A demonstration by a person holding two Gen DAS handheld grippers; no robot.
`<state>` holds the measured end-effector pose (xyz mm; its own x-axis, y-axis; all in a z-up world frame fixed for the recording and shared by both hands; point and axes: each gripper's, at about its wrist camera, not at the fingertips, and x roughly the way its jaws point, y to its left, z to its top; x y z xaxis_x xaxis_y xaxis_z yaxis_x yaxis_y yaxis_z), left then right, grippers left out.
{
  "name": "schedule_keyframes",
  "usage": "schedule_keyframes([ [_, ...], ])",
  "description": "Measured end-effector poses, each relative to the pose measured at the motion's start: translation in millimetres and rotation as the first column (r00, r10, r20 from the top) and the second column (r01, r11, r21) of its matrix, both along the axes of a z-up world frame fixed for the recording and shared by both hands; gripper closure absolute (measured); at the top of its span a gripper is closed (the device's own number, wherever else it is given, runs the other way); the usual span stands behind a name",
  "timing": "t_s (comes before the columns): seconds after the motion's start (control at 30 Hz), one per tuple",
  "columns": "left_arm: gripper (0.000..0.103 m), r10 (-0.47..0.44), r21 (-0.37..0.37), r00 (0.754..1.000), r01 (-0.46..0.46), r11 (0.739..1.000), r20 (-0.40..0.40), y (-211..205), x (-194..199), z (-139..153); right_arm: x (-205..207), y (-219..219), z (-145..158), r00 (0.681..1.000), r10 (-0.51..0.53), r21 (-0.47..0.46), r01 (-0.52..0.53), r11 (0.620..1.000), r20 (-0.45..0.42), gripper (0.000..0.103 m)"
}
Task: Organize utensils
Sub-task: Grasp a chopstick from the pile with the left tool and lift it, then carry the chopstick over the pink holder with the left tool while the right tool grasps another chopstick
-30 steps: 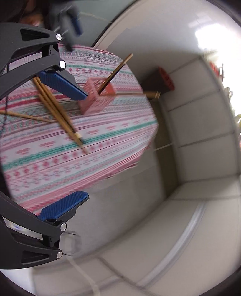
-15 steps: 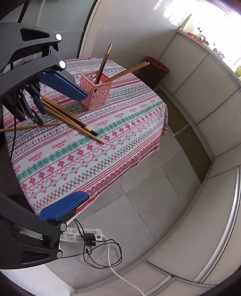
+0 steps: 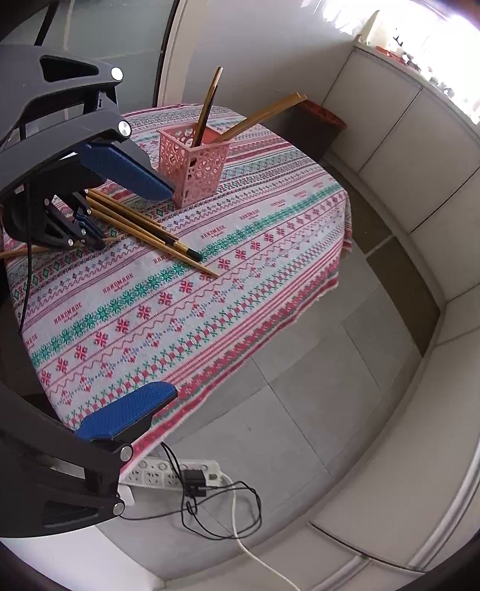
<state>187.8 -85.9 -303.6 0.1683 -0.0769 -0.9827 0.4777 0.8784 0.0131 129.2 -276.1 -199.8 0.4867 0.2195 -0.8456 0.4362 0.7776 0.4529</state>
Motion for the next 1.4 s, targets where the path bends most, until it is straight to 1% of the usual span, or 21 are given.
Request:
schedule_keyframes([
  [0.1, 0.099, -0.009, -0.048, 1.0, 0.01, 0.999, 0.015, 6.7, -10.4, 17.9, 3.3, 4.6, -3.2, 1.0, -0.016, -0.016, 0.016, 1.0, 0.002, 0.007],
  [0.17, 0.099, -0.009, -0.08, 0.999, 0.012, 0.997, 0.038, 16.7, -13.8, 36.8, 7.4, 9.0, -5.3, 1.0, -0.029, -0.031, 0.029, 0.999, 0.007, 0.007],
  [0.23, 0.099, 0.006, -0.131, 0.997, 0.004, 0.991, 0.078, 30.6, -18.5, 65.6, 16.1, 16.3, -11.6, 0.999, -0.04, -0.037, 0.04, 0.998, 0.0, 0.007],
  [0.3, 0.099, 0.022, -0.175, 0.992, 0.0, 0.985, 0.121, 44.7, -23.4, 91.9, 27.3, 23.3, -20.6, 0.999, -0.045, -0.011, 0.045, 0.999, -0.012, 0.007],
  [0.4, 0.099, 0.065, -0.251, 0.977, -0.012, 0.968, 0.204, 70.9, -31.5, 138.8, 49.2, 36.5, -41.6, 0.998, -0.038, 0.056, 0.041, 0.998, -0.049, 0.009],
  [0.43, 0.099, 0.079, -0.268, 0.971, -0.016, 0.963, 0.225, 77.3, -33.0, 149.7, 53.9, 41.6, -46.7, 0.997, -0.03, 0.06, 0.034, 0.998, -0.065, 0.013],
  [0.5, 0.099, 0.106, -0.3, 0.959, -0.023, 0.954, 0.262, 90.0, -33.7, 169.8, 66.9, 56.3, -57.8, 0.995, -0.002, 0.02, 0.004, 1.0, -0.101, 0.024],
  [0.53, 0.099, 0.121, -0.318, 0.952, -0.026, 0.948, 0.282, 97.3, -34.5, 181.3, 73.0, 63.0, -62.3, 0.993, 0.01, -0.018, -0.012, 1.0, -0.117, 0.036],
  [0.57, 0.099, 0.132, -0.331, 0.947, -0.029, 0.943, 0.293, 104.3, -35.7, 189.8, 75.5, 66.5, -66.0, 0.992, 0.016, -0.042, -0.022, 0.999, -0.127, 0.045],
  [0.63, 0.099, 0.153, -0.353, 0.937, -0.034, 0.935, 0.315, 112.5, -36.8, 204.5, 81.6, 69.5, -77.1, 0.987, 0.016, -0.064, -0.026, 0.998, -0.162, 0.052],
  [0.67, 0.099, 0.16, -0.361, 0.933, -0.035, 0.932, 0.323, 116.0, -37.6, 208.9, 84.0, 68.0, -84.7, 0.983, -0.001, -0.059, -0.01, 0.998, -0.184, 0.055],
  [0.77, 0.099, 0.183, -0.386, 0.918, -0.036, 0.922, 0.351, 127.9, -39.5, 223.3, 86.4, 60.3, -92.1, 0.979, -0.053, -0.085, 0.037, 0.996, -0.198, 0.061],
  [0.8, 0.099, 0.187, -0.391, 0.915, -0.035, 0.92, 0.358, 131.4, -41.6, 229.1, 88.1, 58.9, -93.9, 0.977, -0.062, -0.089, 0.044, 0.995, -0.203, 0.062],
  [0.97, 0.099, 0.206, -0.407, 0.908, -0.043, 0.912, 0.364, 140.7, -43.2, 235.7, 94.2, 58.4, -102.4, 0.973, -0.078, -0.092, 0.059, 0.994, -0.217, 0.063],
  [1.1, 0.098, 0.221, -0.412, 0.904, -0.056, 0.91, 0.366, 147.7, -41.9, 235.1, 101.1, 68.5, -101.8, 0.974, -0.071, -0.151, 0.038, 0.988, -0.218, 0.064],
  [1.17, 0.098, 0.229, -0.414, 0.9, -0.061, 0.908, 0.37, 150.8, -42.8, 237.9, 104.8, 74.2, -101.8, 0.976, -0.069, -0.2, 0.026, 0.98, -0.208, 0.069],
  [1.27, 0.098, 0.241, -0.411, 0.893, -0.07, 0.909, 0.38, 154.0, -42.9, 240.5, 109.5, 88.6, -100.0, 0.978, -0.067, -0.296, 0.006, 0.955, -0.195, 0.07],
  [1.3, 0.098, 0.243, -0.41, 0.892, -0.072, 0.909, 0.381, 154.8, -42.5, 240.7, 109.9, 90.9, -99.3, 0.981, -0.065, -0.315, 0.004, 0.949, -0.182, 0.072],
  [1.33, 0.098, 0.247, -0.408, 0.89, -0.078, 0.91, 0.383, 156.3, -42.0, 240.8, 110.3, 93.1, -98.5, 0.985, -0.058, -0.326, 0.002, 0.945, -0.163, 0.08],
  [1.37, 0.098, 0.253, -0.407, 0.888, -0.083, 0.91, 0.385, 157.6, -41.6, 241.1, 109.7, 93.5, -98.2, 0.988, -0.053, -0.322, 0.005, 0.947, -0.142, 0.092],
  [1.4, 0.098, 0.262, -0.41, 0.884, -0.09, 0.908, 0.388, 160.1, -41.3, 242.2, 108.5, 92.1, -98.2, 0.99, -0.055, -0.313, 0.012, 0.95, -0.131, 0.092],
])
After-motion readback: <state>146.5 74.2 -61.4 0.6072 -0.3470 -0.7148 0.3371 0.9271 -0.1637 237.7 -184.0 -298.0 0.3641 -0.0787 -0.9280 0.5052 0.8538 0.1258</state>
